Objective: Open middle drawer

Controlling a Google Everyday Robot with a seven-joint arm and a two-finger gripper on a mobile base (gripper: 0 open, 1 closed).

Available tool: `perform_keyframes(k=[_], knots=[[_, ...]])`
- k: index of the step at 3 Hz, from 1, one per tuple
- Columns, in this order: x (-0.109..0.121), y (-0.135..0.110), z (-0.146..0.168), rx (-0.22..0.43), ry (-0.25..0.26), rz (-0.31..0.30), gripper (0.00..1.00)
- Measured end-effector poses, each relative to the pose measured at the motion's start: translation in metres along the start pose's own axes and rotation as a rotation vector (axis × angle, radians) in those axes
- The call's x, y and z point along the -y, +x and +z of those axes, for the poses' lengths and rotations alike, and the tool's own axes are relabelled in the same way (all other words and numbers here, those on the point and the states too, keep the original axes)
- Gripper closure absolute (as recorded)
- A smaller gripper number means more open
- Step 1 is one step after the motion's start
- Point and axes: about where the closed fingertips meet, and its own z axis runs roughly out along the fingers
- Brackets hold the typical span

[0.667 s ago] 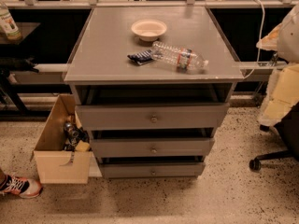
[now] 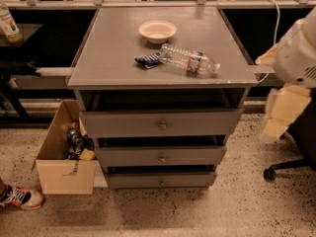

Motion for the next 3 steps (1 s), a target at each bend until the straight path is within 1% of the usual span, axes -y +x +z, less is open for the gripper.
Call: perform_keyframes(k=[1, 2, 3], knots=[[-0.020, -0.016, 0.052, 0.044, -0.034, -0.078, 0.00], [-0.053, -0.034, 0.125, 0.091, -0.092, -0.128, 0.00], [-0.053, -0.034, 0.125, 0.091, -0.092, -0.128, 0.00]])
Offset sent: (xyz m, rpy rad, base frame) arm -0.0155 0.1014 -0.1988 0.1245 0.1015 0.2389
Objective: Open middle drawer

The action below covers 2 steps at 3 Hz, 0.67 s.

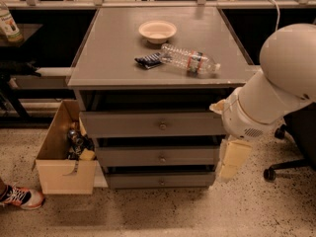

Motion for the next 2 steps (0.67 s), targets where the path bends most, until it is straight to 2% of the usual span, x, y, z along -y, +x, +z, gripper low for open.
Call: perform_keyframes(k=[1, 2], knots=[[-0.005, 0.005, 0.041, 0.038, -0.025, -0.047, 0.00], [-0.014, 0.014, 0.102, 0.122, -0.071, -0.102, 0.00]])
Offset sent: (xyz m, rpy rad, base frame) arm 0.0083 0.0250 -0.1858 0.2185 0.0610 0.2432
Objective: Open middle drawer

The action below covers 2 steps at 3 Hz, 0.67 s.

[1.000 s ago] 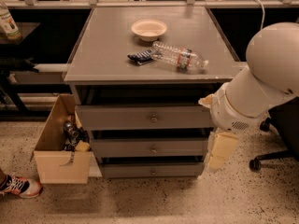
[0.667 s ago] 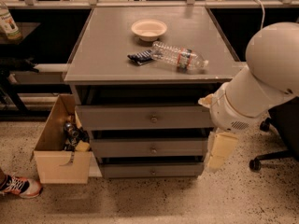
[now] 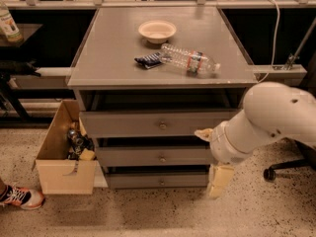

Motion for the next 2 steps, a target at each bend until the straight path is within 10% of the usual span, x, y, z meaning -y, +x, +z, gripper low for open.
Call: perform_keyframes(k=[2], knots=[[-0.014, 0.031, 0.088, 0.156, -0.032, 0.022, 0.00]])
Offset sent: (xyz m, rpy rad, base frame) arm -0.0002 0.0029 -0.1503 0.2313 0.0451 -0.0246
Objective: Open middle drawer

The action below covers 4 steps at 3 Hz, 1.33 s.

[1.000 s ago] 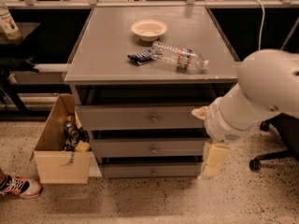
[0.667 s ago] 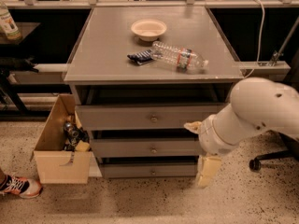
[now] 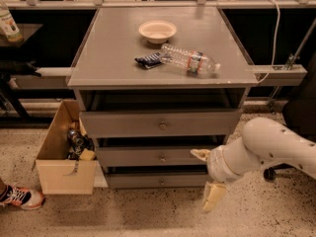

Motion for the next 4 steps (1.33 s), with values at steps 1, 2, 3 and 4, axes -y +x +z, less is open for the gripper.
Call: perform_keyframes(k=[1, 2, 3, 4], knots=[[-0.003, 0.022, 0.035, 0.037, 0.030, 0.037, 0.00], [0.003, 0.045, 0.067, 0.044, 0.071, 0.076, 0.00], [0.021, 0.069, 0.103, 0.038, 0.106, 0.119, 0.00], [0.021, 0.069, 0.103, 0.038, 0.106, 0.119, 0.00]])
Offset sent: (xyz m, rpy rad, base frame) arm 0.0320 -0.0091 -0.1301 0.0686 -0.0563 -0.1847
